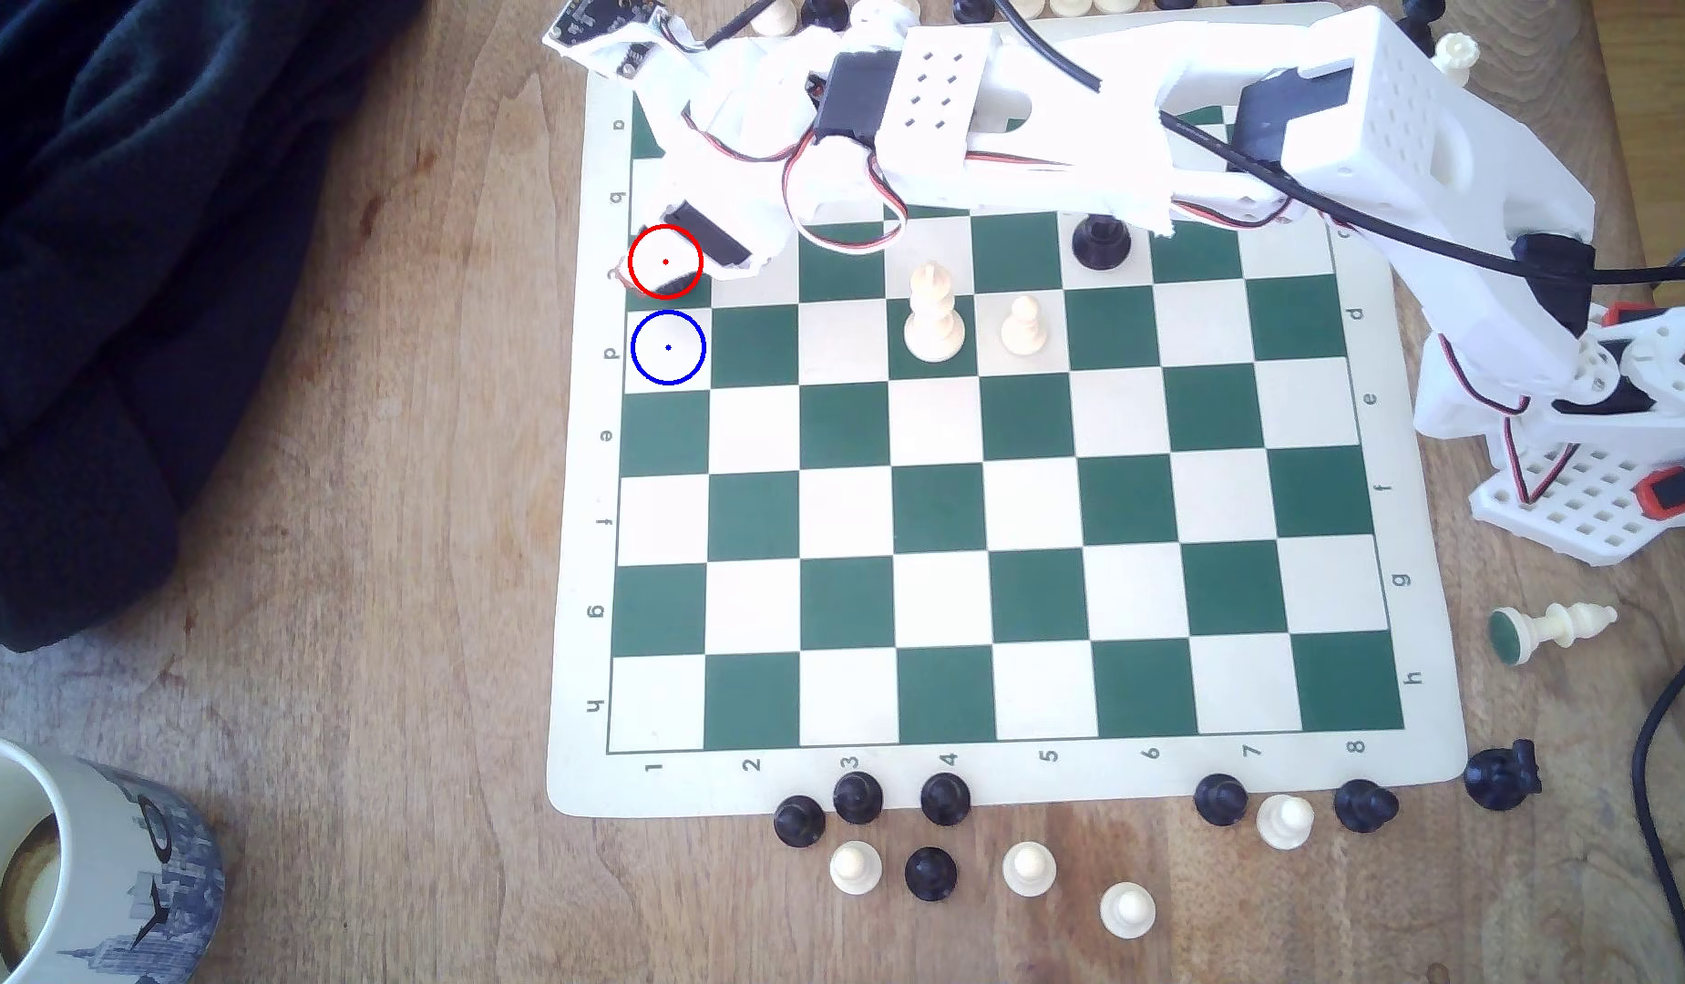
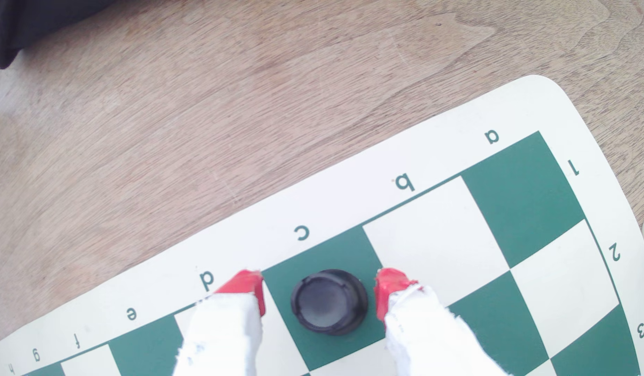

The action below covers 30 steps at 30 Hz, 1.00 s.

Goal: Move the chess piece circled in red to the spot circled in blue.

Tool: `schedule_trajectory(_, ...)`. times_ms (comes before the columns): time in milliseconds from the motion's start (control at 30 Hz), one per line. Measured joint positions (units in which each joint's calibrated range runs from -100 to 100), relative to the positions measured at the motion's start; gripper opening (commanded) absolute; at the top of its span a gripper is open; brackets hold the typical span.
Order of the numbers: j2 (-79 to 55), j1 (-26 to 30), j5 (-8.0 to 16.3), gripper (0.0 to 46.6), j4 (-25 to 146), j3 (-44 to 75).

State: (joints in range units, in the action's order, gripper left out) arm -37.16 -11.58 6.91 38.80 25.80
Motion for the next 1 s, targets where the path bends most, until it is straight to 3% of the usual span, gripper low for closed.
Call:
schedule_trajectory(233,0.0,0.88,-0.05,15.8,0.0,0.0)
schedule_trajectory(500,0.0,0.81,-0.05,11.7,0.0,0.0)
schedule_trajectory(700,0.0,0.81,-0.05,5.6,0.0,0.0)
schedule_trajectory(1000,0.0,0.81,-0.05,3.5,0.0,0.0)
